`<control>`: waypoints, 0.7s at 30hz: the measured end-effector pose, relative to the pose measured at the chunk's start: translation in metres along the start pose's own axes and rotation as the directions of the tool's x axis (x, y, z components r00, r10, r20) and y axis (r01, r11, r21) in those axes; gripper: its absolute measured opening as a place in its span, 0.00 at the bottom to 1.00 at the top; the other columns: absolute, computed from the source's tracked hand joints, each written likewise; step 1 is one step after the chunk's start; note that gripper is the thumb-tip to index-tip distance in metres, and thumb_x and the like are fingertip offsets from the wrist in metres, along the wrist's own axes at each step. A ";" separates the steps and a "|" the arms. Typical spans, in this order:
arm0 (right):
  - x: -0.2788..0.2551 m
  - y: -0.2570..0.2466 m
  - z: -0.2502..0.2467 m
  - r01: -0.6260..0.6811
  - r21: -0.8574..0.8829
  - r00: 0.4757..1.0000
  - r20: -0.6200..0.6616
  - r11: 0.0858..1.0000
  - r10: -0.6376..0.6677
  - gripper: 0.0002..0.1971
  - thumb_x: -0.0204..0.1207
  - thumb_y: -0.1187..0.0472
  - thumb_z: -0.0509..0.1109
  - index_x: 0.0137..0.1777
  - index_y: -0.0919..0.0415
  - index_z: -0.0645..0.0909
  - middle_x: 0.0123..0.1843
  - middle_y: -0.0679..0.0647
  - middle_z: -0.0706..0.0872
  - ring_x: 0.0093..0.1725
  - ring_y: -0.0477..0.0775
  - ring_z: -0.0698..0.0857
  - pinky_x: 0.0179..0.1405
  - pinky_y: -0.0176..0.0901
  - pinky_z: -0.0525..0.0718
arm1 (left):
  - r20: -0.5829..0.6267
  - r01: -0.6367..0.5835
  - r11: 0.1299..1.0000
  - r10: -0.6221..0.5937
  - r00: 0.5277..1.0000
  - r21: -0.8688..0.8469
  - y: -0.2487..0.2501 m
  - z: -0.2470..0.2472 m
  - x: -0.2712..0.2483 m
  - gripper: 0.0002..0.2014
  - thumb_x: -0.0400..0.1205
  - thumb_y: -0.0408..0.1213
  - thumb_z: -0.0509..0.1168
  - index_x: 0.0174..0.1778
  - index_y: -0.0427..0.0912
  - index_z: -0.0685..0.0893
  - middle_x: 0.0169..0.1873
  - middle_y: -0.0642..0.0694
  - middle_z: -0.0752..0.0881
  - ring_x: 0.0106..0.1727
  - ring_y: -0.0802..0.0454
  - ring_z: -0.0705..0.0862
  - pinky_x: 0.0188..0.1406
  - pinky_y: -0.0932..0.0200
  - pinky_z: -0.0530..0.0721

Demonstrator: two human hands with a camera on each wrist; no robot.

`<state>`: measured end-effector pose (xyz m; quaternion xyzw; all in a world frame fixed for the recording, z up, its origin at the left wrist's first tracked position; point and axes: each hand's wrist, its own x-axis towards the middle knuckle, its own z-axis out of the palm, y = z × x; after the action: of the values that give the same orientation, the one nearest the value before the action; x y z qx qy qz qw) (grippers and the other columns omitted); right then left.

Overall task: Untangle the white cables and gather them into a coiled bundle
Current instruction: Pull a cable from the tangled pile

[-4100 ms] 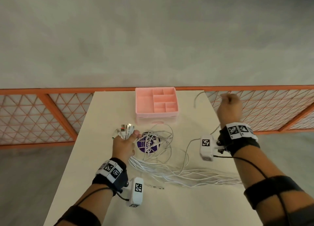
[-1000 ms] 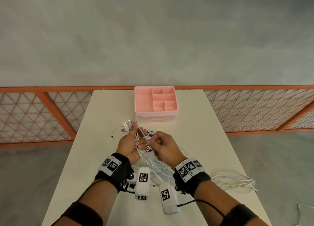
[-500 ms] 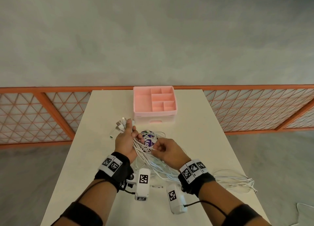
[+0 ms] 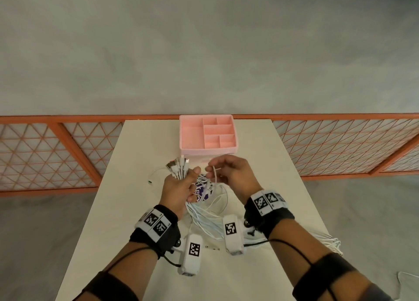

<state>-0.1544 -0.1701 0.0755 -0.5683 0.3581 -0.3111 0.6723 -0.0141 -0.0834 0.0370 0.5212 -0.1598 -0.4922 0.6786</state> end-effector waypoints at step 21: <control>-0.001 -0.009 -0.009 -0.075 -0.783 0.996 -0.085 0.617 0.013 0.17 0.76 0.72 0.60 0.57 0.54 0.83 0.54 0.56 0.85 0.48 0.56 0.85 0.53 0.51 0.85 | -0.043 0.002 0.982 0.006 0.999 0.189 0.001 0.004 0.005 0.05 0.79 0.33 0.75 0.44 0.34 0.88 0.31 0.42 0.87 0.19 0.55 0.66 0.16 0.64 0.65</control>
<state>-0.1626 -0.1759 0.0835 -0.7846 0.4953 -0.1267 0.3508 -0.0144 -0.0901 0.0379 0.5937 -0.1913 -0.4627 0.6299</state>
